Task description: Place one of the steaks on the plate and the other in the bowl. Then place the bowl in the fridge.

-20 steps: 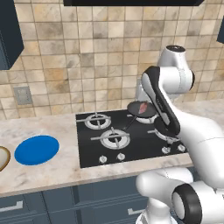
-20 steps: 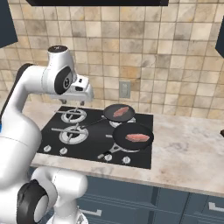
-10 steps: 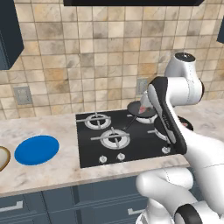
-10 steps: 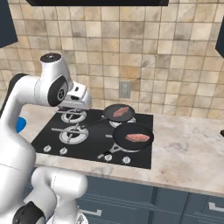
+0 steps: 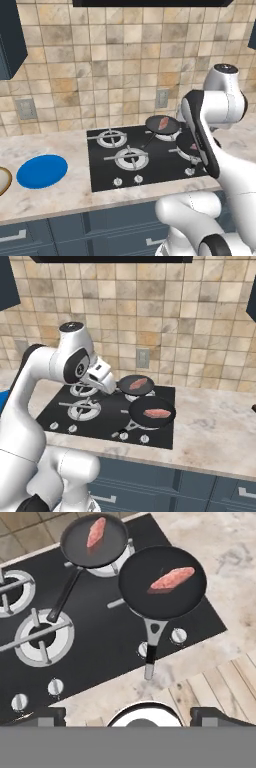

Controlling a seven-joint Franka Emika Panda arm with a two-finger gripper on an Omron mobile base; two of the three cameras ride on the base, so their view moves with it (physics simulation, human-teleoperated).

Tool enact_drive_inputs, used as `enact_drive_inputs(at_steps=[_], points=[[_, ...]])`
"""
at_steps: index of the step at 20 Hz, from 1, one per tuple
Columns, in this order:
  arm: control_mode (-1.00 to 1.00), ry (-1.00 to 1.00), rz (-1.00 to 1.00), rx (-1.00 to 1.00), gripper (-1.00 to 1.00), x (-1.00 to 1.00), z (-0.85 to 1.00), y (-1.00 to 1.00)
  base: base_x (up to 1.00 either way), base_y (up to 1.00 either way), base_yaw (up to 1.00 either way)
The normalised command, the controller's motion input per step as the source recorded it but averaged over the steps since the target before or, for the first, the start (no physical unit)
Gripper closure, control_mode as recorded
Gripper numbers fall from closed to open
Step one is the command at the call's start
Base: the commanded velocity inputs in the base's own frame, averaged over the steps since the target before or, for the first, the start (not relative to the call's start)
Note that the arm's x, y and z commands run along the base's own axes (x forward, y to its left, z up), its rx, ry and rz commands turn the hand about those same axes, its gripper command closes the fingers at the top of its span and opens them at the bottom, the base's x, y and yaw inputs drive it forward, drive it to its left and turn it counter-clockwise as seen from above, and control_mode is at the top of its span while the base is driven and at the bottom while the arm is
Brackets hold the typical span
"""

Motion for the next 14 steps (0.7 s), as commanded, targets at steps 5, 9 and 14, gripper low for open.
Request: enact_drive_inputs(at_steps=[5, 9, 14], points=[[-1.00, 0.06, -0.20, 0.00, -1.00, -0.03, -0.07, -0.55, 0.00, 0.00, 0.00], [-1.00, 0.17, -0.12, 0.06, -1.00, -0.03, -0.13, -0.66, 0.00, 0.00, 0.00], [-1.00, 0.10, -0.08, 0.17, -1.00, -0.04, -0.21, -0.53, 0.00, 0.00, 0.00]])
